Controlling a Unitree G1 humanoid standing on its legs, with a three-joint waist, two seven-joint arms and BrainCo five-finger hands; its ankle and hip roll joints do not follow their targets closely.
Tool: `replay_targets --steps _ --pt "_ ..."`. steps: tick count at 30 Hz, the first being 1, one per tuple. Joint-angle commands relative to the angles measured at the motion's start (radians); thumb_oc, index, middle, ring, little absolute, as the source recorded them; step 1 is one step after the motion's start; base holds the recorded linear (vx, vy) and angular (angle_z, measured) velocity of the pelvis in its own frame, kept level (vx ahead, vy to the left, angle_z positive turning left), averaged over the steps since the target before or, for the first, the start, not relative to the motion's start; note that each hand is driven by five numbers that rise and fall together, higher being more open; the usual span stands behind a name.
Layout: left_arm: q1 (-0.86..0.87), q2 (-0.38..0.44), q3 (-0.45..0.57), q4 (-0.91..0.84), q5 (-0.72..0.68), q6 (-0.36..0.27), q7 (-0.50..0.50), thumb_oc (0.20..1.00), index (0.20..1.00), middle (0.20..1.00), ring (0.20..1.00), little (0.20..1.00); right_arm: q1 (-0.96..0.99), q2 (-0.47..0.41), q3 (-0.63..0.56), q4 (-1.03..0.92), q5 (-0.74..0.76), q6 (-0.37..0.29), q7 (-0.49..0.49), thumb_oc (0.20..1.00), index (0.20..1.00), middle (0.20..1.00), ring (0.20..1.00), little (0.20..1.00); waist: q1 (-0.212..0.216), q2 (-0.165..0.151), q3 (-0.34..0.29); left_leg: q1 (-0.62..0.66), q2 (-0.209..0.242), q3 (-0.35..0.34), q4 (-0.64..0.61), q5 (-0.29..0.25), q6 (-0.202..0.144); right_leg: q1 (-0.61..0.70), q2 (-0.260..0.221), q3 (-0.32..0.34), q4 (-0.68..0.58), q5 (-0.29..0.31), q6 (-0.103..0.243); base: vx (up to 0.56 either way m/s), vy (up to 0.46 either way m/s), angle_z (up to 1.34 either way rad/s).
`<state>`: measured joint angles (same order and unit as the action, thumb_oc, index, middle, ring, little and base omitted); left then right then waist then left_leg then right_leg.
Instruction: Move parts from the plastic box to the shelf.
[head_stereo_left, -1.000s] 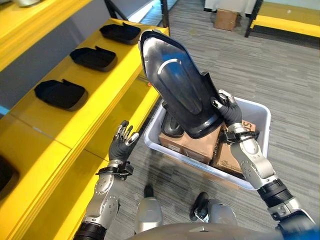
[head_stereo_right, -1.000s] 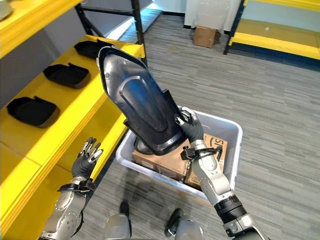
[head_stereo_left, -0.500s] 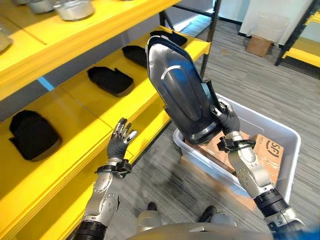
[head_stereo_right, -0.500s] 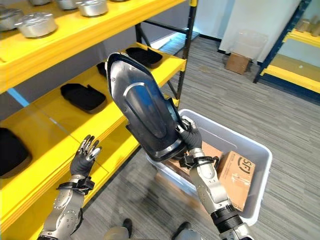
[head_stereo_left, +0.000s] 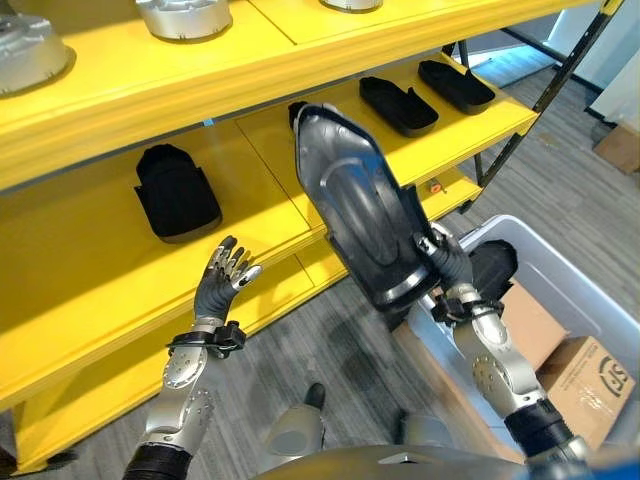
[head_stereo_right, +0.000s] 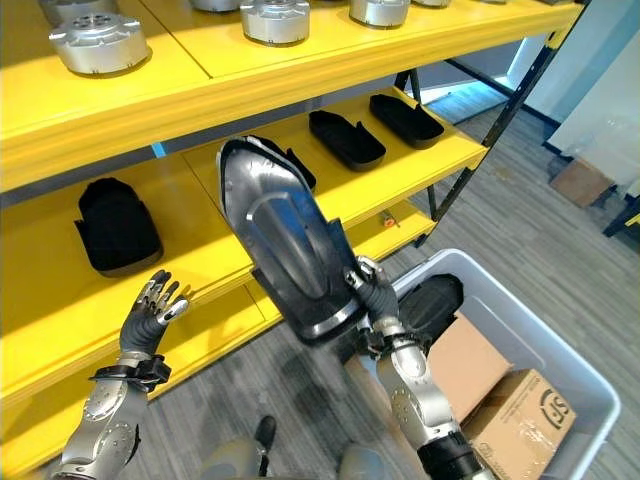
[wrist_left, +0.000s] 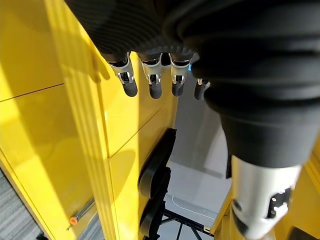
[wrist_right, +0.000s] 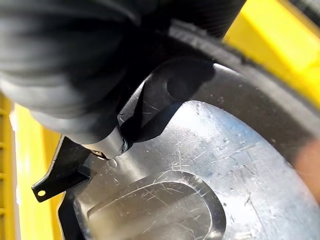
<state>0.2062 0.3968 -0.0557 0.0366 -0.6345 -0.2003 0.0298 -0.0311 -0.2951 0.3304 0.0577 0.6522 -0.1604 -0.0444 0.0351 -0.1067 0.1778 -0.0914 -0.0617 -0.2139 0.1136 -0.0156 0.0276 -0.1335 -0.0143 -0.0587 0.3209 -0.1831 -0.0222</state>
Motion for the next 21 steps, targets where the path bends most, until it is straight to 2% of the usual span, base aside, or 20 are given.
replay_targets --steps 1,2,3,4,5,8,10,12,13,14,15,16,17,18,19,20,21 --pt "-0.022 0.016 -0.009 -0.117 0.044 -0.037 -0.038 1.0 1.0 1.0 1.0 1.0 -0.087 -0.004 -0.013 -0.087 0.044 -0.069 0.022 0.2 0.2 0.2 0.2 0.2 -0.029 0.0 -0.024 0.053 -0.059 0.072 -0.067 -0.023 0.035 0.01 0.099 0.01 -0.132 0.119 0.067 -0.01 0.014 0.27" --pt "-0.031 0.008 -0.015 -0.106 0.047 -0.042 -0.031 1.0 1.0 1.0 1.0 1.0 -0.085 -0.003 -0.007 -0.078 0.044 -0.067 0.02 0.2 0.2 0.2 0.2 0.2 -0.032 -0.007 -0.027 0.052 -0.066 0.069 -0.067 -0.02 0.034 0.023 0.109 0.032 -0.164 0.123 0.059 -0.02 0.01 0.1" --pt "-0.03 -0.009 -0.027 -0.118 0.046 -0.047 -0.024 1.0 1.0 1.0 1.0 1.0 -0.096 -0.002 0.006 -0.082 0.049 -0.065 0.014 0.2 0.2 0.2 0.2 0.2 -0.013 -0.007 -0.031 0.064 -0.068 0.074 -0.094 -0.004 0.032 0.052 0.08 -0.008 -0.183 0.13 0.065 -0.01 -0.004 0.07" --pt "-0.03 -0.01 -0.027 -0.119 0.046 -0.047 -0.024 1.0 1.0 1.0 1.0 1.0 -0.096 -0.003 0.007 -0.082 0.049 -0.065 0.014 0.2 0.2 0.2 0.2 0.2 -0.014 -0.006 -0.03 0.067 -0.068 0.074 -0.097 -0.002 0.032 0.053 0.08 -0.009 -0.184 0.13 0.065 0.0 0.0 0.0" --pt "-0.022 -0.017 -0.025 -0.129 0.023 -0.057 -0.019 1.0 1.0 1.0 1.0 1.0 -0.113 -0.006 0.02 -0.081 0.041 -0.062 0.01 0.2 0.2 0.2 0.2 0.2 -0.012 0.007 -0.043 0.08 -0.057 0.081 -0.147 0.022 0.031 0.072 0.086 0.002 -0.222 0.137 0.066 0.01 -0.017 0.08" --pt "-0.007 -0.017 -0.019 -0.135 0.018 -0.055 -0.026 1.0 1.0 1.0 1.0 1.0 -0.115 -0.009 0.015 -0.071 0.045 -0.065 0.009 0.2 0.2 0.2 0.2 0.2 -0.012 0.015 -0.059 0.082 -0.057 0.083 -0.157 0.028 0.031 0.084 0.081 0.0 -0.246 0.134 0.062 0.0 -0.002 0.01" --pt "-0.008 -0.012 -0.023 -0.13 0.015 -0.05 -0.031 1.0 1.0 1.0 1.0 1.0 -0.125 -0.012 0.019 -0.065 0.05 -0.066 0.004 0.2 0.2 0.2 0.2 0.2 -0.011 0.018 -0.06 0.062 -0.066 0.087 -0.116 0.011 0.026 0.091 0.081 0.003 -0.254 0.131 0.054 0.01 -0.029 0.1" --pt "-0.011 -0.011 -0.026 -0.13 0.01 -0.048 -0.04 1.0 1.0 1.0 1.0 1.0 -0.126 -0.023 0.013 -0.073 0.052 -0.068 0.002 0.2 0.2 0.2 0.2 0.2 -0.008 0.018 -0.04 0.021 -0.082 0.092 0.008 -0.025 0.008 0.096 0.065 -0.016 -0.254 0.13 0.047 -0.03 -0.027 0.37" --pt "-0.022 -0.016 -0.04 -0.13 -0.001 -0.043 -0.045 1.0 1.0 1.0 1.0 1.0 -0.114 -0.047 -0.011 -0.088 0.042 -0.077 -0.006 0.2 0.2 0.2 0.2 0.2 -0.024 0.019 -0.012 -0.025 -0.042 0.192 0.103 -0.051 -0.021 0.104 0.041 -0.06 -0.238 0.112 0.042 -0.06 -0.011 0.75" --pt "-0.027 -0.016 -0.043 -0.128 -0.003 -0.04 -0.047 1.0 1.0 1.0 1.0 1.0 -0.112 -0.056 -0.02 -0.091 0.039 -0.08 -0.014 0.2 0.2 0.2 0.2 0.2 -0.038 0.014 -0.007 -0.034 0.009 0.268 0.119 -0.061 -0.017 0.101 0.026 -0.08 -0.231 0.113 0.041 -0.09 0.012 1.28" --pt "-0.033 -0.018 -0.048 -0.12 -0.004 -0.037 -0.047 1.0 1.0 1.0 1.0 1.0 -0.112 -0.058 -0.022 -0.09 0.041 -0.082 -0.021 0.2 0.2 0.2 0.2 0.2 -0.041 0.009 0.0 -0.038 0.051 0.306 0.146 -0.078 -0.013 0.104 0.014 -0.087 -0.224 0.111 0.04 -0.06 0.027 1.38" --pt "-0.034 -0.016 -0.049 -0.116 -0.002 -0.036 -0.046 1.0 1.0 1.0 1.0 1.0 -0.109 -0.058 -0.025 -0.087 0.045 -0.08 -0.023 0.2 0.2 0.2 0.2 0.2 -0.037 0.005 0.003 -0.036 0.074 0.293 0.161 -0.088 -0.016 0.108 0.009 -0.086 -0.219 0.108 0.037 -0.04 0.024 1.46" --pt "-0.034 -0.016 -0.049 -0.116 -0.002 -0.036 -0.046 1.0 1.0 1.0 1.0 1.0 -0.109 -0.058 -0.026 -0.087 0.045 -0.08 -0.023 0.2 0.2 0.2 0.2 0.2 -0.036 0.006 0.005 -0.037 0.075 0.293 0.166 -0.091 -0.017 0.11 0.01 -0.087 -0.218 0.107 0.037 0.02 0.044 0.81" --pt "-0.027 -0.016 -0.041 -0.122 0.001 -0.037 -0.036 1.0 1.0 1.0 1.0 1.0 -0.092 -0.057 -0.034 -0.087 0.046 -0.076 -0.019 0.2 0.2 0.2 0.2 0.2 -0.028 -0.003 -0.004 -0.021 0.115 0.223 0.158 -0.08 -0.029 0.115 -0.002 -0.08 -0.204 0.095 0.039 0.03 0.028 0.46" --pt "-0.026 -0.016 -0.041 -0.122 0.001 -0.036 -0.036 1.0 1.0 1.0 1.0 1.0 -0.092 -0.057 -0.034 -0.087 0.046 -0.076 -0.019 0.2 0.2 0.2 0.2 0.2 -0.03 -0.003 -0.003 -0.02 0.115 0.221 0.156 -0.08 -0.03 0.117 -0.002 -0.082 -0.203 0.093 0.039 0.06 0.057 0.13" --pt "-0.018 -0.017 -0.035 -0.132 0.0 -0.034 -0.033 1.0 1.0 1.0 1.0 1.0 -0.084 -0.059 -0.039 -0.087 0.045 -0.076 -0.017 0.2 0.2 0.2 0.2 0.2 -0.029 -0.006 -0.009 -0.002 0.149 0.2 0.134 -0.063 -0.039 0.117 -0.009 -0.082 -0.192 0.086 0.041 0.05 0.075 0.09" --pt "-0.017 -0.018 -0.028 -0.139 -0.004 -0.033 -0.029 1.0 1.0 1.0 1.0 1.0 -0.082 -0.062 -0.043 -0.084 0.045 -0.076 -0.017 0.2 0.2 0.2 0.2 0.2 -0.029 -0.003 -0.016 0.016 0.203 0.188 0.1 -0.03 -0.048 0.11 -0.017 -0.088 -0.175 0.077 0.042 0.05 0.129 0.38"
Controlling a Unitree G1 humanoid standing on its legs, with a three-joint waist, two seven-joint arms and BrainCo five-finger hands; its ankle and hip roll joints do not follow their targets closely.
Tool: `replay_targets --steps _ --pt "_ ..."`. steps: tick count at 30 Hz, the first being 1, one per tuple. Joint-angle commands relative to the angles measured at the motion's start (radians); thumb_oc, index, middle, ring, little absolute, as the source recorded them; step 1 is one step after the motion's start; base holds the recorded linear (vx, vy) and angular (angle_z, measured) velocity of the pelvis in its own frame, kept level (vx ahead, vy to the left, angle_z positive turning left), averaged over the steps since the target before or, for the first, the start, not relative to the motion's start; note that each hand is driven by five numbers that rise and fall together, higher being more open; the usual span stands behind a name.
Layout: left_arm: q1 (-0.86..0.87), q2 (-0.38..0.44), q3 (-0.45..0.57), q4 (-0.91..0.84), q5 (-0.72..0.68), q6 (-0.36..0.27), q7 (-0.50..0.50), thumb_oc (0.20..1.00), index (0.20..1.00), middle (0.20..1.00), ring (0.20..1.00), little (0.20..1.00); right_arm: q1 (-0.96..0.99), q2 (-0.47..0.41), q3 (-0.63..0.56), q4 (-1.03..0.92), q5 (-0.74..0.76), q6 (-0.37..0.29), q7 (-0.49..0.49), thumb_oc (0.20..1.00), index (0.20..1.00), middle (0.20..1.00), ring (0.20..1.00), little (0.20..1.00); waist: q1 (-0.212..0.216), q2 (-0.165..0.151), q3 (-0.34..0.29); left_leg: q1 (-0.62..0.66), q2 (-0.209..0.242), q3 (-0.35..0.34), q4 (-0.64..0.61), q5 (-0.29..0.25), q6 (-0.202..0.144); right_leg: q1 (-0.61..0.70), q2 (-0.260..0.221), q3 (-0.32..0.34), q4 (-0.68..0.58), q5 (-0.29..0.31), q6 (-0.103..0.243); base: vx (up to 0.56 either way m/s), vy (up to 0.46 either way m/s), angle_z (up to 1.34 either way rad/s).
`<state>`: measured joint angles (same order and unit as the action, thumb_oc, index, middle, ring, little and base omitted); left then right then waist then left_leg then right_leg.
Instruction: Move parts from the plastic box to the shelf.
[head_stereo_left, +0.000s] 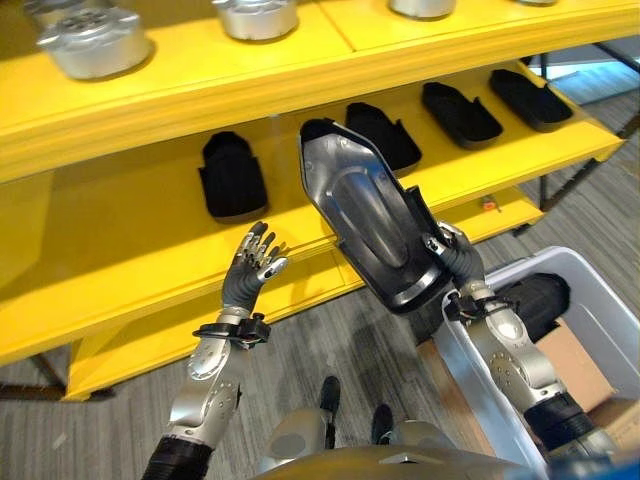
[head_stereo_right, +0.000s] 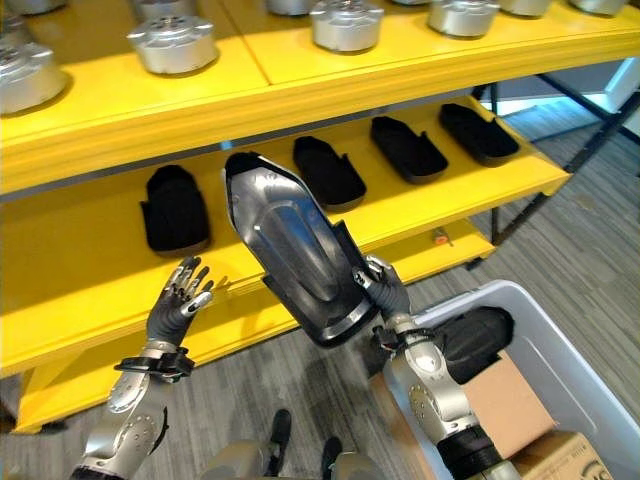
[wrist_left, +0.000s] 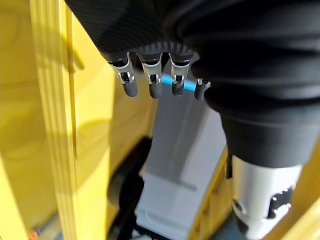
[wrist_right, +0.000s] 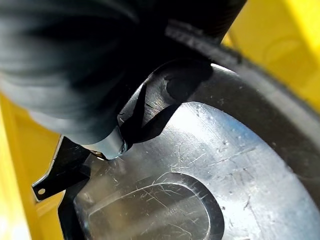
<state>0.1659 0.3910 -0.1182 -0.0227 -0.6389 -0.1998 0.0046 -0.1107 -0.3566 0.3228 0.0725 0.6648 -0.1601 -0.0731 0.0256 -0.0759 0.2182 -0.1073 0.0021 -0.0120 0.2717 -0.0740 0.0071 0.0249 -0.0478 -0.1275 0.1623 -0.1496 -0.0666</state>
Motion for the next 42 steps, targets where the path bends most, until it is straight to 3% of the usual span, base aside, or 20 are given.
replay_targets --steps 1,3,4,6,7,8,11,18,25,28,31,32,33,34,35,37,40,41,42 --pt "0.022 -0.018 0.036 -0.085 0.0 -0.034 0.0 1.0 1.0 1.0 1.0 1.0 -0.001 0.002 -0.037 -0.089 0.043 -0.081 0.013 0.2 0.2 0.2 0.2 0.2 -0.023 -0.025 -0.057 0.048 0.207 -0.019 -0.126 0.089 -0.041 -0.063 0.007 -0.036 0.017 0.024 0.084 0.02 0.206 0.4" --pt "0.004 -0.038 0.027 -0.074 -0.056 -0.029 0.014 1.0 1.0 1.0 1.0 1.0 -0.001 0.015 -0.036 -0.074 0.088 -0.087 0.008 0.2 0.2 0.2 0.2 0.2 -0.031 -0.001 -0.056 0.059 0.334 -0.004 -0.26 0.225 -0.07 -0.099 -0.016 -0.066 0.111 -0.019 0.088 0.02 0.351 0.6" --pt "-0.024 -0.038 0.027 -0.07 -0.036 -0.027 0.027 1.0 1.0 1.0 1.0 1.0 0.001 0.013 -0.042 -0.071 0.068 -0.086 -0.004 0.2 0.2 0.2 0.2 0.2 -0.034 0.019 -0.051 0.077 0.404 0.046 -0.332 0.301 -0.105 -0.127 -0.048 -0.092 0.19 -0.045 0.098 0.02 0.328 0.58" --pt "-0.042 -0.032 0.022 -0.069 -0.024 -0.028 0.026 1.0 1.0 1.0 1.0 1.0 0.0 0.018 -0.045 -0.069 0.076 -0.088 -0.009 0.2 0.2 0.2 0.2 0.2 -0.034 0.032 -0.053 0.09 0.417 0.059 -0.354 0.308 -0.125 -0.142 -0.064 -0.097 0.234 -0.061 0.11 0.0 0.293 0.41" --pt "-0.046 -0.034 0.014 -0.064 -0.025 -0.027 0.018 1.0 1.0 1.0 1.0 1.0 0.003 0.018 -0.046 -0.07 0.077 -0.087 -0.007 0.2 0.2 0.2 0.2 0.2 -0.034 0.046 -0.063 0.1 0.414 0.058 -0.359 0.278 -0.132 -0.15 -0.077 -0.102 0.257 -0.064 0.127 0.05 0.388 0.35" --pt "-0.048 -0.034 0.012 -0.061 -0.025 -0.028 0.015 1.0 1.0 1.0 1.0 1.0 0.006 0.022 -0.052 -0.073 0.07 -0.085 -0.008 0.2 0.2 0.2 0.2 0.2 -0.032 0.056 -0.072 0.093 0.416 0.047 -0.359 0.28 -0.151 -0.14 -0.091 -0.101 0.259 -0.066 0.139 0.1 0.404 0.21" --pt "-0.035 -0.02 0.021 -0.054 -0.021 -0.026 0.008 1.0 1.0 1.0 1.0 1.0 0.022 0.039 -0.056 -0.085 0.054 -0.075 -0.007 0.2 0.2 0.2 0.2 0.2 -0.006 0.045 -0.068 0.092 0.332 0.015 -0.292 0.172 -0.127 -0.078 -0.175 -0.102 0.224 -0.022 0.186 0.15 0.458 0.36" --pt "-0.035 0.027 0.042 -0.063 -0.008 -0.033 0.01 1.0 1.0 1.0 1.0 1.0 0.035 0.061 -0.051 -0.093 0.031 -0.065 0.005 0.2 0.2 0.2 0.2 0.2 0.032 0.001 -0.053 0.0 0.22 -0.002 -0.144 0.076 -0.111 0.005 -0.255 -0.139 0.064 0.068 0.242 0.03 0.22 0.26" --pt "-0.04 0.041 0.048 -0.058 -0.005 -0.039 0.02 1.0 1.0 1.0 1.0 1.0 0.015 0.066 -0.041 -0.097 0.021 -0.058 0.012 0.2 0.2 0.2 0.2 0.2 0.07 -0.045 -0.052 -0.098 0.147 -0.016 0.011 -0.008 -0.094 0.062 -0.303 -0.179 -0.036 0.127 0.26 0.06 0.164 0.16" --pt "-0.036 0.046 0.057 -0.065 -0.003 -0.041 0.026 1.0 1.0 1.0 1.0 1.0 -0.006 0.074 -0.031 -0.094 0.018 -0.055 0.01 0.2 0.2 0.2 0.2 0.2 0.087 -0.055 -0.051 -0.111 0.115 0.002 0.059 -0.051 -0.065 0.058 -0.334 -0.17 -0.038 0.208 0.274 0.06 0.19 0.1" --pt "-0.044 0.073 0.062 -0.064 0.009 -0.043 0.033 1.0 1.0 1.0 1.0 1.0 -0.049 0.09 0.004 -0.073 0.012 -0.049 0.01 0.2 0.2 0.2 0.2 0.2 0.102 -0.036 -0.047 -0.079 0.1 0.05 0.043 -0.08 -0.017 -0.006 -0.391 -0.204 0.036 0.338 0.264 0.03 0.306 -0.03" --pt "-0.04 0.08 0.074 -0.065 0.013 -0.04 0.033 1.0 1.0 1.0 1.0 1.0 -0.062 0.101 0.015 -0.065 0.017 -0.044 0.014 0.2 0.2 0.2 0.2 0.2 0.113 -0.023 -0.039 -0.049 0.107 0.074 0.028 -0.086 -0.008 -0.027 -0.396 -0.251 0.079 0.309 0.25 0.01 0.263 -0.39" --pt "-0.04 0.08 0.074 -0.065 0.013 -0.04 0.033 1.0 1.0 1.0 1.0 1.0 -0.062 0.101 0.015 -0.064 0.017 -0.044 0.014 0.2 0.2 0.2 0.2 0.2 0.115 -0.024 -0.037 -0.046 0.107 0.076 0.026 -0.086 -0.008 -0.027 -0.397 -0.249 0.081 0.308 0.25 0.05 0.187 -0.75" --pt "-0.036 0.09 0.073 -0.071 0.014 -0.039 0.03 1.0 1.0 1.0 1.0 1.0 -0.087 0.104 0.047 -0.038 0.019 -0.031 0.033 0.2 0.2 0.2 0.2 0.2 0.102 -0.019 -0.036 0.005 0.107 0.091 -0.038 -0.074 -0.004 -0.086 -0.321 -0.234 0.087 0.245 0.229 0.04 0.076 -0.85" --pt "-0.036 0.09 0.074 -0.071 0.014 -0.039 0.03 1.0 1.0 1.0 1.0 1.0 -0.088 0.104 0.047 -0.037 0.019 -0.031 0.033 0.2 0.2 0.2 0.2 0.2 0.102 -0.021 -0.037 0.005 0.107 0.092 -0.043 -0.07 -0.004 -0.088 -0.322 -0.234 0.086 0.246 0.228 0.06 0.086 -0.6" --pt "-0.063 0.071 0.062 -0.041 0.008 -0.046 0.046 1.0 1.0 1.0 1.0 1.0 -0.132 0.095 0.096 -0.018 0.025 -0.026 0.045 0.2 0.2 0.2 0.2 0.2 0.082 -0.03 -0.007 0.042 0.094 0.088 -0.082 -0.059 -0.008 -0.147 -0.198 -0.132 0.006 0.178 0.206 0.07 -0.02 -0.35" --pt "-0.05 0.04 0.048 -0.033 -0.013 -0.04 0.029 1.0 1.0 1.0 1.0 1.0 -0.11 0.087 0.105 -0.034 0.035 -0.012 0.061 0.2 0.2 0.2 0.2 0.2 0.081 -0.04 -0.013 0.046 0.08 0.081 -0.078 -0.059 -0.009 -0.106 -0.211 -0.126 -0.017 0.167 0.202 0.08 -0.051 0.1" --pt "-0.06 0.026 0.028 -0.022 -0.022 -0.043 0.028 1.0 1.0 1.0 1.0 1.0 -0.112 0.081 0.116 -0.032 0.04 -0.014 0.064 0.2 0.2 0.2 0.2 0.2 0.077 -0.043 -0.013 0.045 0.086 0.073 -0.085 -0.056 -0.016 -0.088 -0.172 -0.093 -0.029 0.155 0.19 0.14 -0.223 0.65" --pt "-0.056 0.015 0.023 -0.03 -0.044 -0.044 0.024 1.0 1.0 1.0 1.0 1.0 -0.131 0.072 0.119 -0.023 0.031 -0.007 0.059 0.2 0.2 0.2 0.2 0.2 0.074 -0.044 -0.022 0.033 0.097 0.055 -0.088 -0.036 -0.036 -0.07 -0.146 -0.109 -0.063 0.145 0.183 0.08 -0.207 0.49"
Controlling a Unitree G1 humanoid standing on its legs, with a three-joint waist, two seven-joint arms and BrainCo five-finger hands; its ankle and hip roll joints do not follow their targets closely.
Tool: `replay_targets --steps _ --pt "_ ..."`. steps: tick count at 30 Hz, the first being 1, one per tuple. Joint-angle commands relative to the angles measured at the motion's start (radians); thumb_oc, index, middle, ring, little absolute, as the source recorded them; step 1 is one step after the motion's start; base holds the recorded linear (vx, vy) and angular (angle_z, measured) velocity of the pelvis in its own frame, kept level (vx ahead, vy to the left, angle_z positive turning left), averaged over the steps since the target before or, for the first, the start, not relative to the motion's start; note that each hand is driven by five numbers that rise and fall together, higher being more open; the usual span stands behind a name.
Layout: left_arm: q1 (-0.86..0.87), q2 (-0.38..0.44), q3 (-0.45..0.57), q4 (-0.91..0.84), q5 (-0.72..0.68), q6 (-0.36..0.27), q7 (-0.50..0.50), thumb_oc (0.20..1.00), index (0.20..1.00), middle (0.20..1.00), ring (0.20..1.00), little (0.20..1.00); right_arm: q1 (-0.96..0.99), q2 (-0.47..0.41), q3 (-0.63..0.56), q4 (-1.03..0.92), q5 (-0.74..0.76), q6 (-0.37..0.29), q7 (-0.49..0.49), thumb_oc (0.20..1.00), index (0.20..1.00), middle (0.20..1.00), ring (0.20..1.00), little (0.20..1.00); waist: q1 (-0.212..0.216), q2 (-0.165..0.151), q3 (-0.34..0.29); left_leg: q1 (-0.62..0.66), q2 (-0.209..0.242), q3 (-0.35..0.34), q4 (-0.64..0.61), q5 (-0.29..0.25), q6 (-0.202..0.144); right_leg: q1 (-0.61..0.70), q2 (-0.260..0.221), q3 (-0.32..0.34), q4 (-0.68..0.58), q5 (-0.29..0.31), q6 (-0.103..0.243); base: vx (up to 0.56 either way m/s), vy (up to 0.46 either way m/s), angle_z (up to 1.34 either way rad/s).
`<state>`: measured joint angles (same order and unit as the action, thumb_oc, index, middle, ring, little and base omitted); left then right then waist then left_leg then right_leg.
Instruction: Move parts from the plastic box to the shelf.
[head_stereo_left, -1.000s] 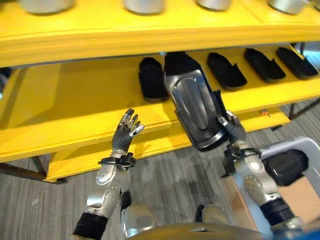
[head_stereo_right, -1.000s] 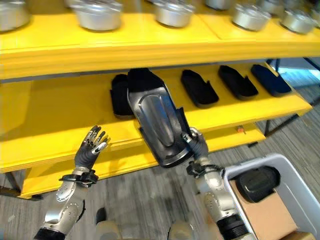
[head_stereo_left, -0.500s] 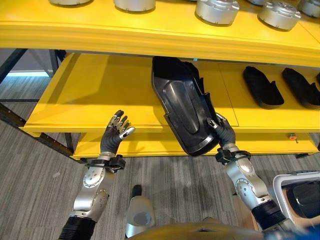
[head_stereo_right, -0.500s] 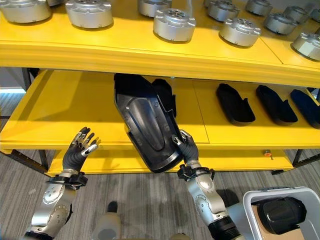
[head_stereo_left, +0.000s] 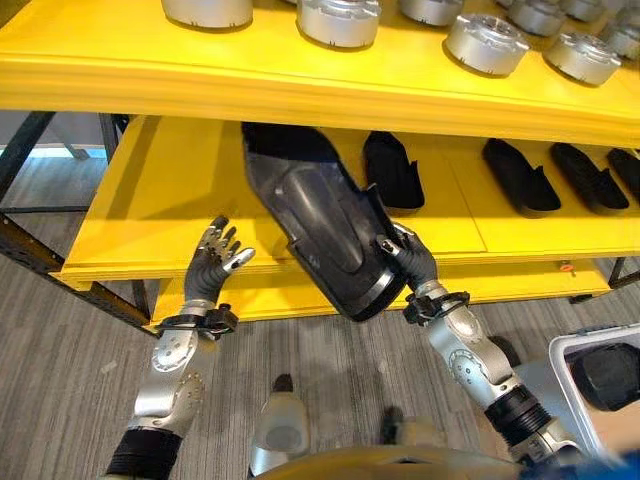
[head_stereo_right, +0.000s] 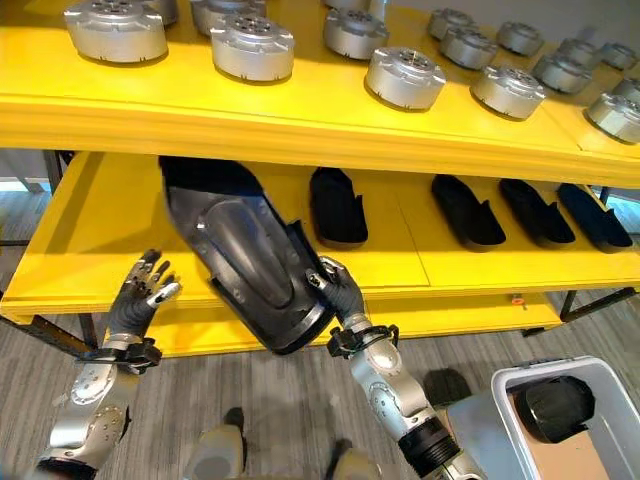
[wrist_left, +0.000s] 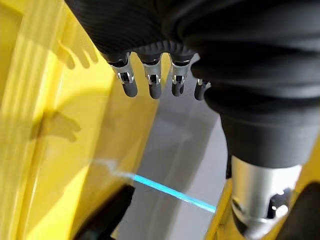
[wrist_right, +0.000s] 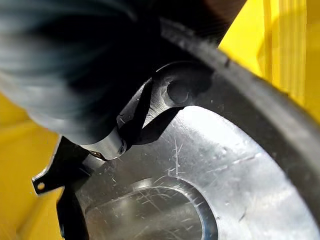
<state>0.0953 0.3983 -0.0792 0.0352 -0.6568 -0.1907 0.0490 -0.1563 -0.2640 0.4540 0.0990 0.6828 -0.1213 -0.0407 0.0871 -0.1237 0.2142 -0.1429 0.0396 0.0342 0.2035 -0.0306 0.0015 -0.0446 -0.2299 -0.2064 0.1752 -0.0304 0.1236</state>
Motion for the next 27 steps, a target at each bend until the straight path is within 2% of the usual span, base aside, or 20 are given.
replay_targets --steps 1,2,8,9,10,11,12,15,18,25,26,27 --pt "0.015 0.008 -0.015 -0.089 -0.026 -0.053 -0.021 1.0 1.0 1.0 1.0 1.0 -0.086 -0.02 -0.012 -0.049 0.013 -0.046 0.027 0.2 0.2 0.2 0.2 0.2 0.01 0.005 -0.018 0.067 0.06 0.006 -0.02 -0.079 -0.031 0.001 0.037 -0.034 -0.078 0.026 -0.007 0.1 -0.193 0.71" --pt "0.03 -0.006 -0.019 -0.092 -0.041 -0.049 -0.023 1.0 1.0 1.0 1.0 1.0 -0.11 -0.009 -0.011 -0.019 0.016 -0.047 0.017 0.2 0.2 0.2 0.2 0.2 0.018 0.009 -0.027 0.071 0.072 0.002 -0.034 -0.071 -0.039 0.019 0.024 -0.072 -0.088 0.028 0.0 0.05 -0.072 0.5" --pt "0.023 0.013 -0.052 -0.074 -0.044 -0.028 -0.025 1.0 1.0 1.0 1.0 1.0 -0.191 0.033 0.002 0.051 0.031 -0.055 -0.018 0.2 0.2 0.2 0.2 0.2 0.028 0.015 -0.032 0.063 0.082 -0.03 -0.068 -0.046 -0.054 0.035 0.023 -0.113 -0.087 0.015 -0.004 0.07 -0.083 0.35" --pt "0.014 0.022 -0.06 -0.082 -0.056 -0.024 -0.023 1.0 1.0 1.0 1.0 1.0 -0.244 0.07 0.006 0.104 0.054 -0.064 -0.042 0.2 0.2 0.2 0.2 0.2 0.046 0.019 -0.021 0.045 0.079 -0.04 -0.065 -0.039 -0.058 0.036 0.017 -0.134 -0.09 0.017 -0.002 0.01 -0.032 0.21" --pt "0.014 0.022 -0.059 -0.082 -0.056 -0.024 -0.022 1.0 1.0 1.0 1.0 1.0 -0.246 0.07 0.005 0.105 0.054 -0.065 -0.042 0.2 0.2 0.2 0.2 0.2 0.045 0.019 -0.021 0.044 0.078 -0.041 -0.064 -0.039 -0.058 0.035 0.017 -0.135 -0.09 0.017 -0.002 0.0 -0.043 0.22" --pt "0.012 0.034 -0.068 -0.098 -0.076 -0.025 -0.018 1.0 1.0 1.0 1.0 1.0 -0.305 0.11 0.003 0.159 0.078 -0.077 -0.075 0.2 0.2 0.2 0.2 0.2 0.067 0.026 -0.009 0.027 0.071 -0.052 -0.065 -0.035 -0.055 0.033 0.01 -0.145 -0.092 0.022 0.001 -0.01 -0.011 0.21" --pt "0.012 0.034 -0.068 -0.098 -0.076 -0.024 -0.018 1.0 1.0 1.0 1.0 1.0 -0.306 0.111 0.002 0.16 0.078 -0.078 -0.074 0.2 0.2 0.2 0.2 0.2 0.067 0.026 -0.009 0.026 0.071 -0.052 -0.065 -0.035 -0.055 0.032 0.01 -0.145 -0.092 0.022 0.001 -0.02 -0.01 0.29" --pt "0.005 0.057 -0.078 -0.111 -0.093 -0.028 -0.015 1.0 1.0 1.0 1.0 1.0 -0.406 0.162 -0.012 0.247 0.077 -0.09 -0.116 0.2 0.2 0.2 0.2 0.2 0.105 0.036 0.018 -0.008 0.054 -0.067 -0.057 -0.033 -0.05 0.025 -0.006 -0.165 -0.093 0.031 0.007 -0.03 0.007 0.21" --pt "-0.008 0.085 -0.09 -0.125 -0.105 -0.035 -0.013 1.0 1.0 1.0 1.0 1.0 -0.514 0.169 -0.044 0.341 0.078 -0.103 -0.155 0.2 0.2 0.2 0.2 0.2 0.139 0.056 0.045 -0.054 0.036 -0.088 -0.032 -0.035 -0.049 0.011 -0.023 -0.185 -0.086 0.036 0.011 -0.07 0.027 0.29" --pt "-0.06 0.141 -0.138 -0.147 -0.133 -0.068 -0.01 1.0 1.0 1.0 1.0 1.0 -0.768 0.166 -0.177 0.605 0.119 -0.13 -0.245 0.2 0.2 0.2 0.2 0.2 0.221 0.125 0.106 -0.153 -0.015 -0.153 0.014 -0.028 -0.042 -0.024 -0.064 -0.246 -0.056 0.043 0.016 -0.05 0.035 0.4" --pt "-0.073 0.152 -0.154 -0.158 -0.141 -0.074 -0.01 1.0 1.0 1.0 1.0 1.0 -0.824 0.156 -0.21 0.668 0.153 -0.137 -0.261 0.2 0.2 0.2 0.2 0.2 0.244 0.144 0.118 -0.162 -0.02 -0.169 0.02 -0.048 -0.045 -0.024 -0.067 -0.248 -0.044 0.024 0.025 0.04 0.003 0.4" --pt "-0.076 0.153 -0.155 -0.158 -0.141 -0.074 -0.009 1.0 1.0 1.0 1.0 1.0 -0.828 0.155 -0.212 0.671 0.154 -0.138 -0.259 0.2 0.2 0.2 0.2 0.2 0.245 0.144 0.12 -0.164 -0.021 -0.17 0.021 -0.048 -0.045 -0.025 -0.067 -0.249 -0.043 0.024 0.026 0.03 -0.006 0.32"
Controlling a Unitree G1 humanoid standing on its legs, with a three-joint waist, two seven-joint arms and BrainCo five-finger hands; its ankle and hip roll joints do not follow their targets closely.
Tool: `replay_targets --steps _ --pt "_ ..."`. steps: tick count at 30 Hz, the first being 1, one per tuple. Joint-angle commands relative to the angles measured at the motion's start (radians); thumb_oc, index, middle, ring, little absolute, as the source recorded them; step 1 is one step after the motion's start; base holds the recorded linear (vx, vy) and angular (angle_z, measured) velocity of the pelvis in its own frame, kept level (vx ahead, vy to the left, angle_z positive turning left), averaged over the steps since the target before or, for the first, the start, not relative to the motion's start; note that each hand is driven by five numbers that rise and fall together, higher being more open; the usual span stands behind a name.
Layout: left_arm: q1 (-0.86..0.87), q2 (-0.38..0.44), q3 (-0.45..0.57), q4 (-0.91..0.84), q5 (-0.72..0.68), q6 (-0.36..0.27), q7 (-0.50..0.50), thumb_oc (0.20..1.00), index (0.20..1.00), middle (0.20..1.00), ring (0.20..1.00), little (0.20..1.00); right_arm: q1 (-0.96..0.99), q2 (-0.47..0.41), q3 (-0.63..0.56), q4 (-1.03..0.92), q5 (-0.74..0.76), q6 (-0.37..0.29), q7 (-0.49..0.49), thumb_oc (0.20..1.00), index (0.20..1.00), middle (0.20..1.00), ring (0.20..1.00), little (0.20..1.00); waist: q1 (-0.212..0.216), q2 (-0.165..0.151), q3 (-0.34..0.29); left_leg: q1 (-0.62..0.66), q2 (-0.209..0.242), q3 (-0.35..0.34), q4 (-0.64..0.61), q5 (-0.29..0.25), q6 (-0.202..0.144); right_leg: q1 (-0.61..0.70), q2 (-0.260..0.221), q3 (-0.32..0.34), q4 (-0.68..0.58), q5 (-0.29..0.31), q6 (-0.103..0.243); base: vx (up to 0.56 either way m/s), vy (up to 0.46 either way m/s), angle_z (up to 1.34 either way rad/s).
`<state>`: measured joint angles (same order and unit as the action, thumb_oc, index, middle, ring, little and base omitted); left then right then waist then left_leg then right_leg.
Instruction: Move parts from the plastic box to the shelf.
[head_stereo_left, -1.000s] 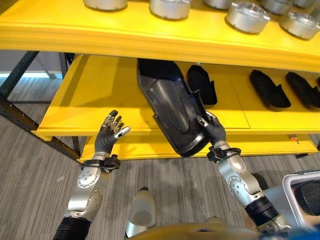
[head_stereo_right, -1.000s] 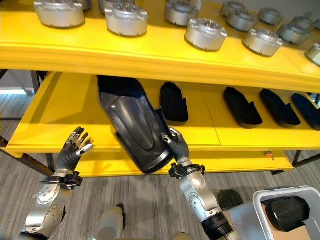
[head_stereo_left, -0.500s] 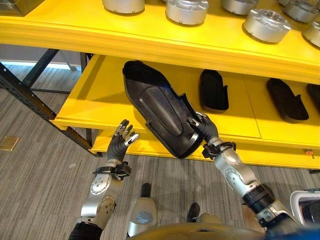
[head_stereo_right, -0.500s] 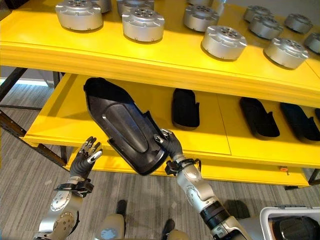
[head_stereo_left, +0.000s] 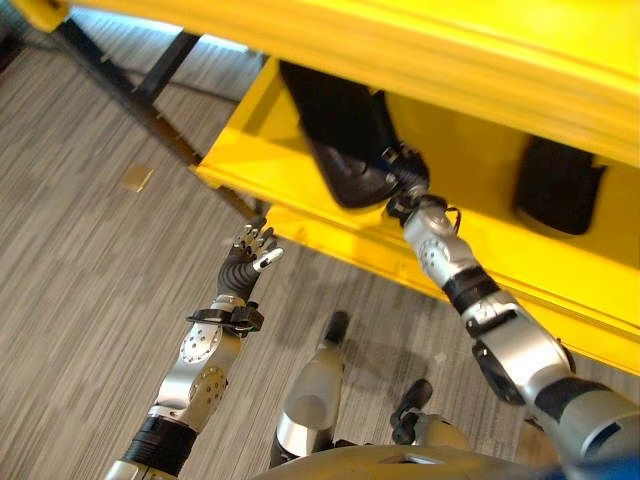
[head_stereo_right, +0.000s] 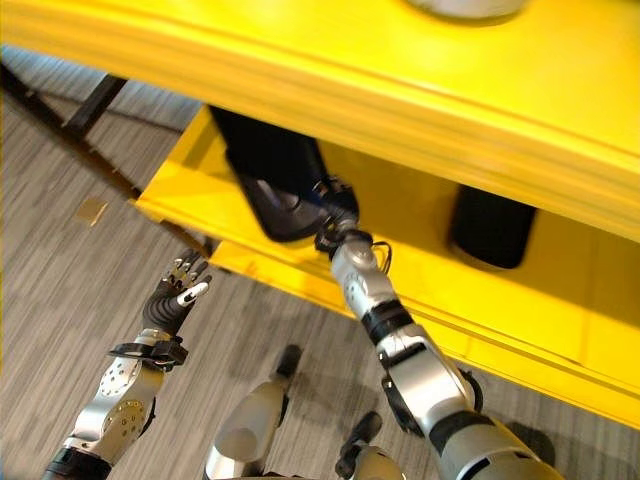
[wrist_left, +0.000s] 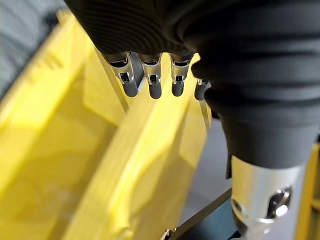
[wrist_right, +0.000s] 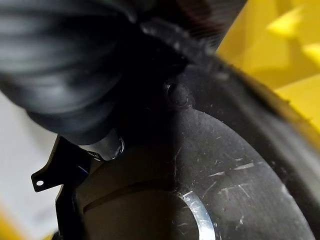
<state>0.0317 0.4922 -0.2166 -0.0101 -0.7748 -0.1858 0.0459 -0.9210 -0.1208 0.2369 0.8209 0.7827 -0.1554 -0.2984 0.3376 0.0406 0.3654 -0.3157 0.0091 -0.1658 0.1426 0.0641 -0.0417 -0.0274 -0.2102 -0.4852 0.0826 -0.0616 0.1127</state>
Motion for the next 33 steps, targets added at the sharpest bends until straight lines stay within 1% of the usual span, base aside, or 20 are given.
replay_targets --steps 1,4,6,8,9,10,11,12,13,14,17,19,24,27,33 --pt "-0.021 0.064 -0.026 -0.117 -0.027 -0.083 -0.007 1.0 1.0 1.0 1.0 1.0 -0.089 -0.005 -0.005 -0.026 0.054 -0.106 -0.006 0.2 0.2 0.2 0.2 0.2 0.002 -0.012 -0.025 -0.004 0.004 0.023 0.088 -0.141 -0.001 -0.048 -0.094 0.02 0.058 0.053 0.038 -0.02 0.018 0.37" --pt "-0.054 0.079 -0.054 -0.126 -0.034 -0.097 -0.009 1.0 1.0 1.0 1.0 1.0 -0.166 -0.053 -0.036 0.033 0.08 -0.119 -0.021 0.2 0.2 0.2 0.2 0.2 0.019 0.011 0.0 -0.051 -0.014 0.001 0.129 -0.146 0.003 -0.078 -0.111 0.012 0.106 0.04 0.036 -0.05 0.027 0.33" --pt "-0.069 0.083 -0.074 -0.124 -0.036 -0.099 -0.008 1.0 1.0 1.0 1.0 1.0 -0.21 -0.079 -0.045 0.071 0.088 -0.124 -0.036 0.2 0.2 0.2 0.2 0.2 0.027 0.021 0.012 -0.074 -0.022 -0.001 0.162 -0.158 0.006 -0.095 -0.119 0.013 0.137 0.024 0.034 -0.03 0.071 0.3" --pt "-0.091 0.09 -0.1 -0.123 -0.031 -0.102 -0.003 1.0 1.0 1.0 1.0 1.0 -0.25 -0.108 -0.051 0.08 0.097 -0.132 -0.052 0.2 0.2 0.2 0.2 0.2 0.019 0.04 0.039 -0.121 -0.039 -0.003 0.246 -0.188 0.018 -0.136 -0.138 0.049 0.211 -0.007 0.024 -0.06 0.097 0.13" --pt "-0.093 0.089 -0.101 -0.122 -0.031 -0.102 -0.002 1.0 1.0 1.0 1.0 1.0 -0.253 -0.109 -0.051 0.081 0.098 -0.133 -0.052 0.2 0.2 0.2 0.2 0.2 0.021 0.04 0.04 -0.126 -0.039 -0.002 0.253 -0.192 0.019 -0.141 -0.14 0.051 0.218 -0.011 0.024 -0.06 0.119 0.03" --pt "-0.102 0.088 -0.118 -0.121 -0.029 -0.102 0.002 1.0 1.0 1.0 1.0 1.0 -0.275 -0.114 -0.051 0.093 0.113 -0.136 -0.06 0.2 0.2 0.2 0.2 0.2 0.015 0.051 0.056 -0.152 -0.047 0.006 0.306 -0.217 0.028 -0.18 -0.152 0.078 0.281 -0.034 0.014 -0.04 0.086 -0.05" --pt "-0.104 0.087 -0.118 -0.121 -0.029 -0.102 0.002 1.0 1.0 1.0 1.0 1.0 -0.277 -0.115 -0.051 0.095 0.113 -0.136 -0.06 0.2 0.2 0.2 0.2 0.2 0.016 0.051 0.056 -0.157 -0.047 0.007 0.312 -0.22 0.028 -0.186 -0.154 0.08 0.288 -0.037 0.014 -0.07 0.134 -0.09" --pt "-0.11 0.084 -0.135 -0.123 -0.037 -0.101 0.007 1.0 1.0 1.0 1.0 1.0 -0.307 -0.134 -0.05 0.111 0.118 -0.138 -0.069 0.2 0.2 0.2 0.2 0.2 0.009 0.056 0.072 -0.182 -0.05 0.015 0.356 -0.24 0.036 -0.217 -0.158 0.097 0.329 -0.057 0.006 -0.04 0.055 -0.09" --pt "-0.112 0.083 -0.135 -0.122 -0.038 -0.101 0.007 1.0 1.0 1.0 1.0 1.0 -0.308 -0.135 -0.05 0.112 0.118 -0.138 -0.069 0.2 0.2 0.2 0.2 0.2 0.011 0.056 0.072 -0.186 -0.05 0.016 0.362 -0.243 0.036 -0.222 -0.159 0.099 0.334 -0.059 0.007 -0.07 0.085 -0.13" --pt "-0.112 0.081 -0.146 -0.129 -0.032 -0.102 0.011 1.0 1.0 1.0 1.0 1.0 -0.331 -0.147 -0.058 0.144 0.13 -0.138 -0.076 0.2 0.2 0.2 0.2 0.2 0.004 0.062 0.085 -0.206 -0.053 0.019 0.396 -0.253 0.038 -0.244 -0.162 0.106 0.363 -0.071 0.002 -0.03 0.036 -0.09" --pt "-0.115 0.075 -0.153 -0.133 -0.031 -0.106 0.023 1.0 1.0 1.0 1.0 1.0 -0.358 -0.171 -0.063 0.171 0.141 -0.146 -0.083 0.2 0.2 0.2 0.2 0.2 -0.004 0.065 0.096 -0.23 -0.049 0.028 0.429 -0.269 0.039 -0.281 -0.163 0.125 0.403 -0.087 -0.002 -0.04 0.052 -0.12" --pt "-0.108 0.06 -0.169 -0.123 -0.044 -0.1 0.032 1.0 1.0 1.0 1.0 1.0 -0.363 -0.189 -0.07 0.179 0.159 -0.156 -0.093 0.2 0.2 0.2 0.2 0.2 -0.022 0.064 0.112 -0.255 -0.041 0.041 0.463 -0.284 0.041 -0.321 -0.158 0.148 0.432 -0.102 -0.008 -0.05 0.058 -0.17" --pt "-0.117 0.06 -0.18 -0.111 -0.047 -0.102 0.046 1.0 1.0 1.0 1.0 1.0 -0.369 -0.2 -0.087 0.221 0.184 -0.164 -0.102 0.2 0.2 0.2 0.2 0.2 -0.045 0.07 0.13 -0.279 -0.032 0.052 0.483 -0.293 0.039 -0.358 -0.154 0.165 0.447 -0.109 -0.012 -0.03 0.01 -0.14" --pt "-0.115 0.06 -0.185 -0.115 -0.047 -0.105 0.048 1.0 1.0 1.0 1.0 1.0 -0.364 -0.206 -0.095 0.227 0.195 -0.172 -0.106 0.2 0.2 0.2 0.2 0.2 -0.05 0.073 0.134 -0.283 -0.03 0.054 0.483 -0.294 0.039 -0.367 -0.15 0.168 0.444 -0.108 -0.01 -0.02 0.002 -0.05" --pt "-0.121 0.055 -0.203 -0.107 -0.049 -0.105 0.053 1.0 1.0 1.0 1.0 1.0 -0.361 -0.219 -0.117 0.244 0.221 -0.189 -0.113 0.2 0.2 0.2 0.2 0.2 -0.07 0.071 0.146 -0.293 -0.025 0.061 0.49 -0.298 0.039 -0.384 -0.148 0.18 0.449 -0.108 -0.009 -0.01 -0.003 -0.04"
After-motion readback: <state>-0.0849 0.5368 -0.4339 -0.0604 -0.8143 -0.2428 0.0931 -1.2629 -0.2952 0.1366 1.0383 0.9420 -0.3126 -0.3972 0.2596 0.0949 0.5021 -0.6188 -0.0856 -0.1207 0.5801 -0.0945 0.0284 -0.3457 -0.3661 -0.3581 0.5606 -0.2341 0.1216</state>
